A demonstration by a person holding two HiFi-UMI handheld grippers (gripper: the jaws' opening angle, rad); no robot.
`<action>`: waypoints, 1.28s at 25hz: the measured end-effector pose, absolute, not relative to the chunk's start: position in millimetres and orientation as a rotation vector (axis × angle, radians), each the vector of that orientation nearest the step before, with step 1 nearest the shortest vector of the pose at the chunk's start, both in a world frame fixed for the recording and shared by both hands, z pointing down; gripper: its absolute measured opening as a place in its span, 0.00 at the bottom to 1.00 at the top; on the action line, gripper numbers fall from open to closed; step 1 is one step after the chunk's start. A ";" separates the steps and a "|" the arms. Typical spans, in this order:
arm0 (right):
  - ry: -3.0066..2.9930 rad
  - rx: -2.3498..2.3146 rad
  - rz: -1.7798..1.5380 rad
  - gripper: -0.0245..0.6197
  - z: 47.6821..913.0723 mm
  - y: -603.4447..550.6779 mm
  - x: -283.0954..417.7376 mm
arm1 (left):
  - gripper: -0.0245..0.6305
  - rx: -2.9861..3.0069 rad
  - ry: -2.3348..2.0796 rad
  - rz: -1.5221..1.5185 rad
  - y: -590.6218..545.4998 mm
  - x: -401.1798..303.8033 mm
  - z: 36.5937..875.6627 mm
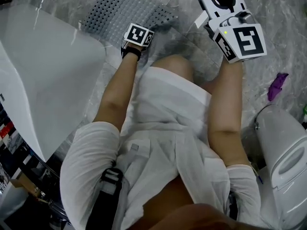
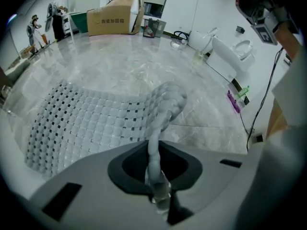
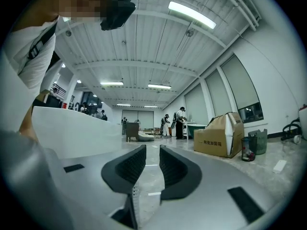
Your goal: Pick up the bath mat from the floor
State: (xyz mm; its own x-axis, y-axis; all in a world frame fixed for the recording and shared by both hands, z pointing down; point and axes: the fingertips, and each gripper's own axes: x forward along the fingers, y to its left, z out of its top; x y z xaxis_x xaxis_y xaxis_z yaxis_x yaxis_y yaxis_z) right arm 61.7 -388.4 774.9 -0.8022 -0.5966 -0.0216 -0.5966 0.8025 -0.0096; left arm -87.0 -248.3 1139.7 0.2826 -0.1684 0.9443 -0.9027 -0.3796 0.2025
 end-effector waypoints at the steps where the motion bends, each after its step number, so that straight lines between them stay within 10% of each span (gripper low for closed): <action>1: 2.962 -0.975 -0.004 0.20 775.8 -388.7 59.1 | 0.12 1.750 -0.985 1.150 -250.7 -90.6 1133.2; 20: 2.987 -1.094 -0.291 0.20 747.0 -348.3 60.1 | 0.11 1.665 -1.183 1.121 -272.6 -129.2 952.2; 32: 3.053 -1.196 -0.338 0.20 579.3 -325.1 88.1 | 0.10 1.635 -1.135 1.079 -267.8 -121.5 800.1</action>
State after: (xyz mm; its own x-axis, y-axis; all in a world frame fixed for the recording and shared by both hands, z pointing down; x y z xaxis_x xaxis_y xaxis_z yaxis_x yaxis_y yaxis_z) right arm 88.1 -325.1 579.3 -0.7264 -0.6524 0.2163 -0.6839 0.7173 -0.1331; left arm -121.5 -267.8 800.1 0.2155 -0.2271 0.9497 -0.9600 -0.2274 0.1634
